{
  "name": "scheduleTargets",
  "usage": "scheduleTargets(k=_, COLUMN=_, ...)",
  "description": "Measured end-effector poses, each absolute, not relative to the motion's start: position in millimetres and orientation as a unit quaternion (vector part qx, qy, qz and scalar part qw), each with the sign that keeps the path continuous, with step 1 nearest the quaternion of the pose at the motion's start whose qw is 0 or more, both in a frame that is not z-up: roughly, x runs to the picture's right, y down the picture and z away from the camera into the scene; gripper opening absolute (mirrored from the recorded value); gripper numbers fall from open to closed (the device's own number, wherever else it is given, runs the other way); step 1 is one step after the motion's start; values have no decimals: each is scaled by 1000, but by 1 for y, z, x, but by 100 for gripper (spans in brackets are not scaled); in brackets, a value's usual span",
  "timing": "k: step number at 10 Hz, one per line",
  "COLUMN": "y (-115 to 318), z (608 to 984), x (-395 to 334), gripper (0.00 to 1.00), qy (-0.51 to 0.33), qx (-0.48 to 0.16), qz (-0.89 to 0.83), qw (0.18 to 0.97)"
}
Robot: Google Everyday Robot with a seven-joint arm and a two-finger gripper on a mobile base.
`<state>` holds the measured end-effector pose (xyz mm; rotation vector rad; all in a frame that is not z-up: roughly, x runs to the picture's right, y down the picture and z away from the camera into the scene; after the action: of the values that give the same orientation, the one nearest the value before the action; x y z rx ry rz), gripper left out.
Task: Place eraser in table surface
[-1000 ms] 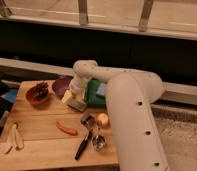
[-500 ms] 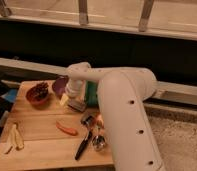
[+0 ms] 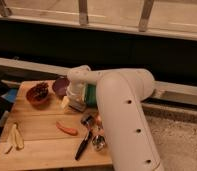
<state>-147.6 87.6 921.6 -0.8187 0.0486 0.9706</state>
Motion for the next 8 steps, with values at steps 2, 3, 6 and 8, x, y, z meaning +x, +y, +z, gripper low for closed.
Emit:
scheduleTargets(k=2, y=94, z=926, x=-148, gripper=73, qy=26, qx=-384, qz=470, qw=794)
scheduleTargets(k=3, y=94, z=927, x=-147, gripper=64, qy=26, qx=-383, qz=472, qw=794)
scheduleTargets(k=6, y=91, z=925, x=-139, gripper=33, qy=30, qx=-381, qz=472, qw=794)
scheduleTargets(k=8, y=92, z=923, x=-139, gripper=15, qy=31, qx=-383, qz=472, qw=794)
